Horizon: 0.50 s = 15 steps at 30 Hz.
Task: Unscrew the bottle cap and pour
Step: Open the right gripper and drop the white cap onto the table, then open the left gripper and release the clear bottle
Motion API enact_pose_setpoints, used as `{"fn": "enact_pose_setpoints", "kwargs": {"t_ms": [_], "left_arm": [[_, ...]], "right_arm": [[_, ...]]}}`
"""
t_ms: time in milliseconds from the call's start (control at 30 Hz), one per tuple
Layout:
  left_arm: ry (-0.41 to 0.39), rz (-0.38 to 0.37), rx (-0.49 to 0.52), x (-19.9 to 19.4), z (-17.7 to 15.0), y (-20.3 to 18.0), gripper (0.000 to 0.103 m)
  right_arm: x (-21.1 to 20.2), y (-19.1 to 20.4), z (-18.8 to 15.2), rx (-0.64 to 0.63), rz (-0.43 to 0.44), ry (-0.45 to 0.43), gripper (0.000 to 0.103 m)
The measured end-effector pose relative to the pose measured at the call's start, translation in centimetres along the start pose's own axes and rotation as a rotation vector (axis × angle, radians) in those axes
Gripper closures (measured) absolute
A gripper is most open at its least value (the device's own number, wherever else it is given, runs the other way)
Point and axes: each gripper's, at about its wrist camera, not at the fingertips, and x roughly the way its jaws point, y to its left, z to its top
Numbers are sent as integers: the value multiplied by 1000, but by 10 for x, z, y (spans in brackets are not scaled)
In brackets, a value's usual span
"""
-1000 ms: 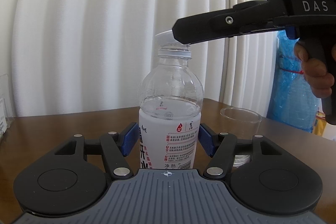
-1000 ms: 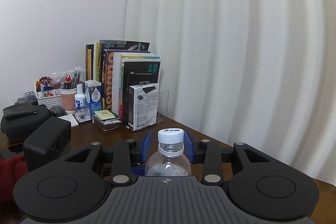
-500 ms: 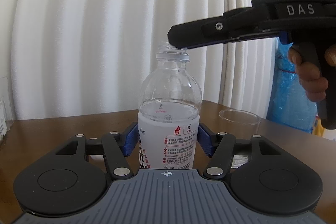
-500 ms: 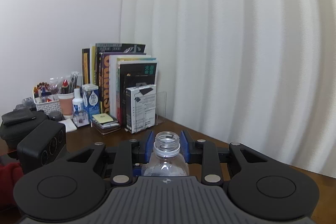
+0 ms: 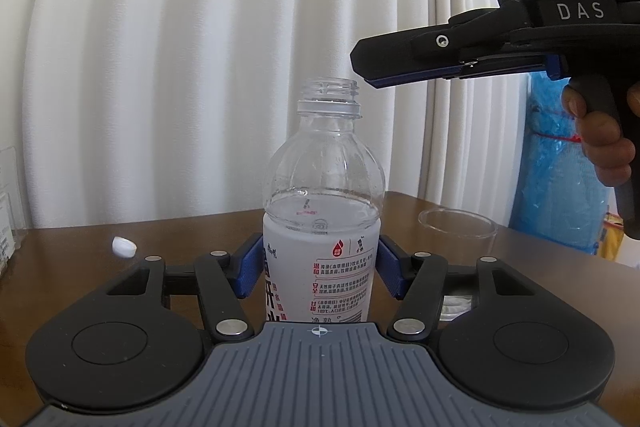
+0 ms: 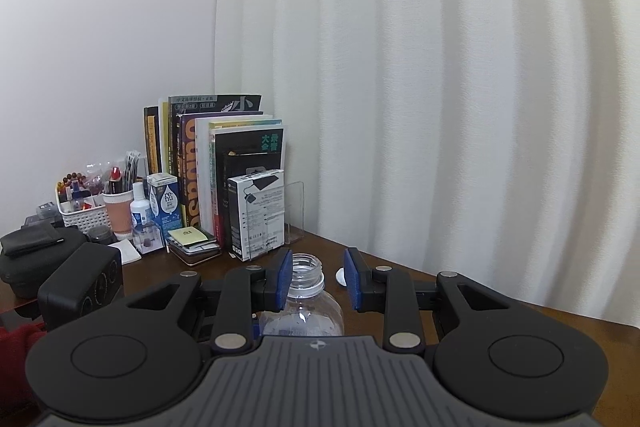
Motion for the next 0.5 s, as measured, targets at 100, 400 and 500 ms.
{"fn": "enact_pose_setpoints", "kwargs": {"t_ms": [100, 400, 500], "left_arm": [[1, 5, 2, -1, 1, -1, 44], [4, 25, 10, 0, 3, -5, 43], [5, 31, 10, 2, 3, -6, 42]], "right_arm": [[-1, 1, 0, -2, -3, 2, 72], [1, 6, -2, -9, -13, 17, 72], [1, 7, -3, -10, -18, 23, 72]]}}
